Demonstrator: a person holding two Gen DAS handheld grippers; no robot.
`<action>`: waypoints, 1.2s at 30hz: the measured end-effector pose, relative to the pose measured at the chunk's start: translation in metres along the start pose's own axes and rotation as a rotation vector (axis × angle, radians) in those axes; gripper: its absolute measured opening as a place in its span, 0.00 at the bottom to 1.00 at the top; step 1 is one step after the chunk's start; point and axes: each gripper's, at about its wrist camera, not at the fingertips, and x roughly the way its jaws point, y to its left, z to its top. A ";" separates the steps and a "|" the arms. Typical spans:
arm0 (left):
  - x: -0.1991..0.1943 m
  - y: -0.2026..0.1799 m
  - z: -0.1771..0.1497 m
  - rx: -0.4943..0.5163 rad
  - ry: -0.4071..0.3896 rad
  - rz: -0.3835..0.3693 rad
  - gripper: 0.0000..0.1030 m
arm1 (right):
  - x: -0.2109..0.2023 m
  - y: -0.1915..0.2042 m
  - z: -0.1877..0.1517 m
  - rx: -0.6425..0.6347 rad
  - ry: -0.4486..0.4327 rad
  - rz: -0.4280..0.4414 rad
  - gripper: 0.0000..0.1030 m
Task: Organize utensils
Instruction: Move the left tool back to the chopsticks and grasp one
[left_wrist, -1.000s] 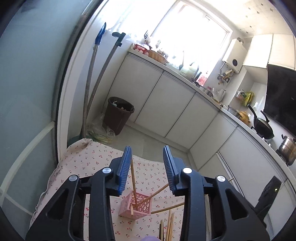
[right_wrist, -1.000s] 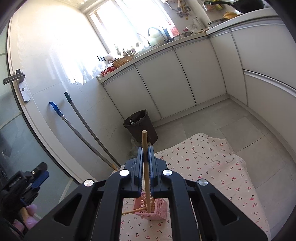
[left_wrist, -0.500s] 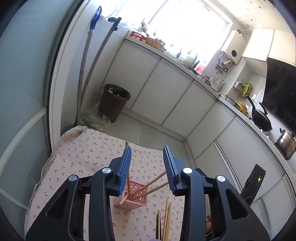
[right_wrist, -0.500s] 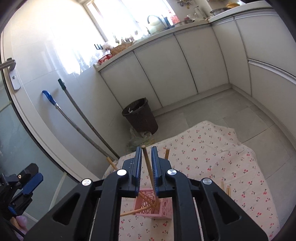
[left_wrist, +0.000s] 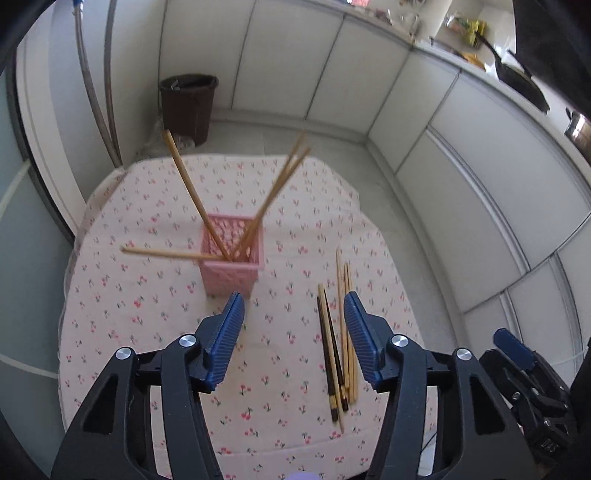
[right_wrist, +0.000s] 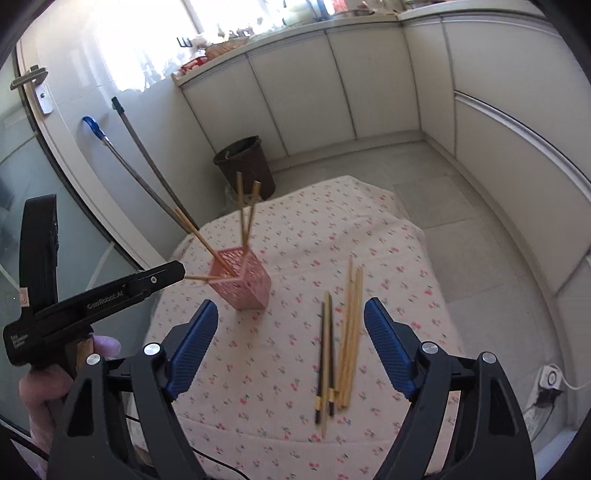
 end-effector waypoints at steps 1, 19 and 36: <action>0.011 -0.002 -0.005 0.002 0.039 -0.001 0.53 | 0.001 -0.010 -0.007 -0.002 0.005 -0.048 0.82; 0.135 -0.046 -0.025 -0.015 0.267 0.127 0.71 | 0.035 -0.080 -0.029 0.048 0.207 -0.177 0.92; 0.237 -0.089 0.036 0.105 0.224 0.188 0.37 | 0.028 -0.122 -0.014 0.274 0.188 -0.064 0.92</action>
